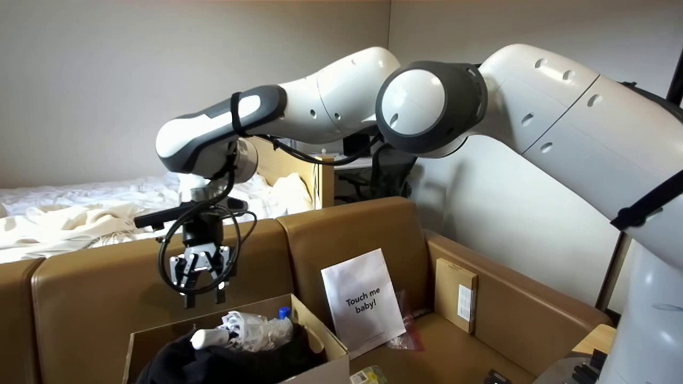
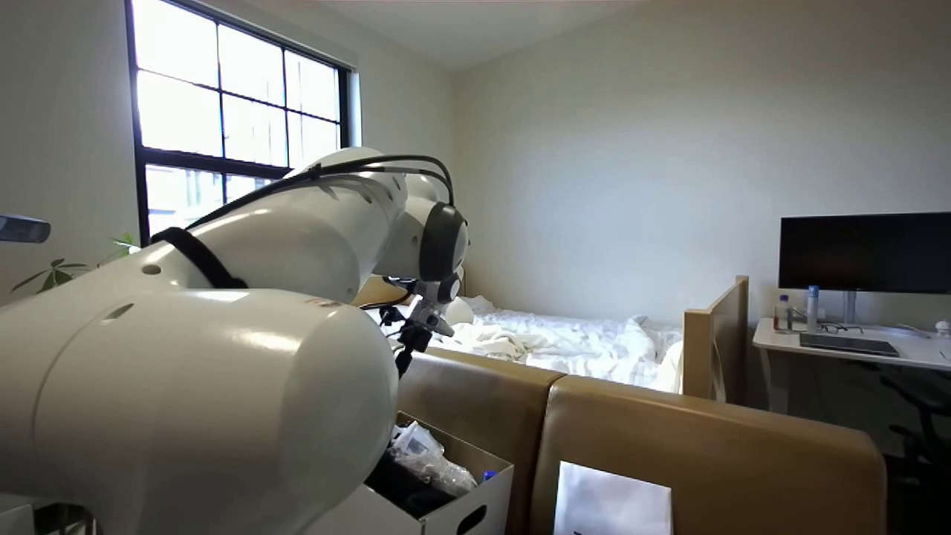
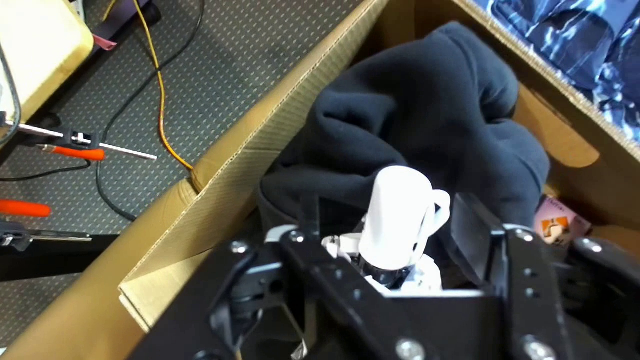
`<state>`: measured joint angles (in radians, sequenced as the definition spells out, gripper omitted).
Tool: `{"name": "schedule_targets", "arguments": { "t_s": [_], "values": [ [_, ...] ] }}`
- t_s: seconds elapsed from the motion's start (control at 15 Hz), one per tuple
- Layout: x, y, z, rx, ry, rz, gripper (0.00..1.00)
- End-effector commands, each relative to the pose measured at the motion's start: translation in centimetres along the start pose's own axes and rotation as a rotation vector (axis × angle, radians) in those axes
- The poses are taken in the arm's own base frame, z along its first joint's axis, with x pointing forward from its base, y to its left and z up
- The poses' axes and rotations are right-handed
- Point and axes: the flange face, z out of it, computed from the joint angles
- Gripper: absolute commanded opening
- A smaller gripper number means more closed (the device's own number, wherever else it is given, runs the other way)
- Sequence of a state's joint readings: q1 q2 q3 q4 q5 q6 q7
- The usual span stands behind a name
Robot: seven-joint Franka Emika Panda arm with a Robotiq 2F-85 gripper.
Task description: Put the umbrella into the box
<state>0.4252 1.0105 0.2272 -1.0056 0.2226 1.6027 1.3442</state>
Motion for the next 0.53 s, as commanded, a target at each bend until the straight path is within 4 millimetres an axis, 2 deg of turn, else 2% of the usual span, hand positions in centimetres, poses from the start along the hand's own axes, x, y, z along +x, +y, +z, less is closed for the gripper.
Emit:
{"name": "schedule_targets", "arguments": {
  "t_s": [0.0,0.13,0.2,0.33,0.47],
  "values": [
    [-3.6,0.3,-2.5,0.035,0.045,-0.064,0.98],
    [-2.1,1.6,-4.5,0.104,0.044,-0.017,1.00],
    [-0.1,2.7,-5.7,0.148,0.102,-0.006,1.00],
    [2.2,3.4,-7.7,0.257,0.176,0.058,1.00],
    [5.2,5.0,-9.3,0.340,0.251,0.127,1.00]
  ]
}}
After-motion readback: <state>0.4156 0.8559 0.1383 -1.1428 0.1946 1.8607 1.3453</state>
